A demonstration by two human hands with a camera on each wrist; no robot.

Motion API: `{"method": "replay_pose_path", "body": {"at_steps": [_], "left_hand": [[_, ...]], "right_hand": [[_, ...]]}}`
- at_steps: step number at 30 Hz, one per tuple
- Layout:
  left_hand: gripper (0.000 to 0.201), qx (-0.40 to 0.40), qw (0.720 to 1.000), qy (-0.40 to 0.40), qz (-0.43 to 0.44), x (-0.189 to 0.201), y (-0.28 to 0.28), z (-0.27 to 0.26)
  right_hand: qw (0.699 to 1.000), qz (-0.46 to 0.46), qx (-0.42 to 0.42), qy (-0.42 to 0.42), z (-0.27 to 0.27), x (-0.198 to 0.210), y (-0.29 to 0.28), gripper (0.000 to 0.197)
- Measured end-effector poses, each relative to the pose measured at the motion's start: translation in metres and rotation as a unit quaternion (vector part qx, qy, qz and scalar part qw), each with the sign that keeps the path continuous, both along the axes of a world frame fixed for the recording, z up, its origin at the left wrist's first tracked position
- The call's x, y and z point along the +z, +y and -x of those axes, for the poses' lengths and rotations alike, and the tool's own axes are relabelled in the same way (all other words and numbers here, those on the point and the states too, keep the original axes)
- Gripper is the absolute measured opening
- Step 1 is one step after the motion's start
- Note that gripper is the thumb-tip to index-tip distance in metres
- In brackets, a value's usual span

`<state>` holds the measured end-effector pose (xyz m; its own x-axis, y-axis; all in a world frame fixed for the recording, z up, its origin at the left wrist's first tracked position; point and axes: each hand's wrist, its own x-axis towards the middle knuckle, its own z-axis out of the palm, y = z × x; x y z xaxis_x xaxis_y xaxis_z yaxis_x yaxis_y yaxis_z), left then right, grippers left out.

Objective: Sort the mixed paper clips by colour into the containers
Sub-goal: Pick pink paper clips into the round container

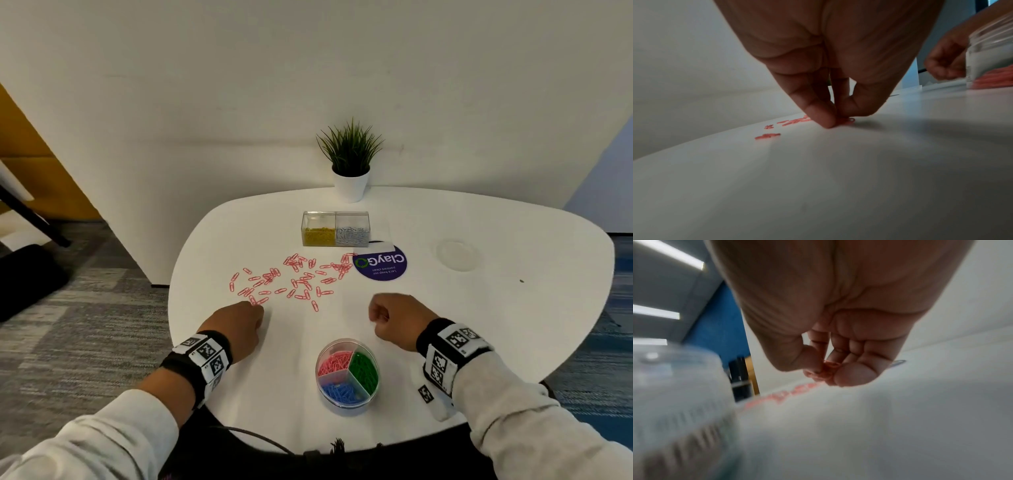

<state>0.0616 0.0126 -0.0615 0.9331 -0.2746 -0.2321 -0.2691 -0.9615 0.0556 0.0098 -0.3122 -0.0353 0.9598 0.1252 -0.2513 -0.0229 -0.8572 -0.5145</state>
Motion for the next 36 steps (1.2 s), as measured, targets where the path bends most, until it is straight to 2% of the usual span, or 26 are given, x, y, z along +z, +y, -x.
{"method": "replay_pose_path", "body": {"at_steps": [2,5,8,13,18,22,27,30,33,36], "left_hand": [[0.011,0.018,1.000,-0.001,0.005,0.001,0.002,-0.001],[0.009,0.033,0.999,0.011,0.016,0.005,0.005,-0.001],[0.006,0.042,0.998,0.008,0.051,0.015,0.007,0.000],[0.009,0.057,0.983,-0.034,0.171,0.046,-0.001,0.008],[0.013,-0.028,0.947,0.006,0.319,0.064,-0.040,0.034],[0.018,-0.073,0.927,0.038,0.365,0.056,-0.069,0.051],[0.020,-0.115,0.922,0.063,0.364,0.040,-0.079,0.062],[0.008,-0.208,0.931,0.034,0.297,0.036,-0.081,0.062],[0.017,-0.279,0.932,0.014,0.231,0.032,-0.079,0.058],[0.016,-0.244,0.930,0.030,0.273,0.037,-0.068,0.047]], "right_hand": [[0.997,-0.057,0.023,-0.041,-0.001,0.017,0.014,0.017],[0.990,-0.090,0.092,-0.059,0.006,0.033,0.039,0.021],[0.988,-0.063,0.138,-0.036,0.016,0.038,0.052,0.022],[0.989,-0.037,0.146,-0.004,0.016,0.043,0.052,0.018],[0.987,-0.058,0.148,0.026,0.014,0.049,0.047,0.014],[0.986,-0.062,0.151,0.034,0.011,0.044,0.041,0.017],[0.987,-0.112,0.108,-0.026,0.005,0.030,0.036,0.029],[0.990,-0.113,0.071,-0.039,0.002,0.021,0.031,0.032],[0.993,-0.108,0.028,-0.047,-0.002,0.011,0.022,0.033],[0.993,-0.102,-0.007,-0.058,-0.006,0.005,0.012,0.029]]}}
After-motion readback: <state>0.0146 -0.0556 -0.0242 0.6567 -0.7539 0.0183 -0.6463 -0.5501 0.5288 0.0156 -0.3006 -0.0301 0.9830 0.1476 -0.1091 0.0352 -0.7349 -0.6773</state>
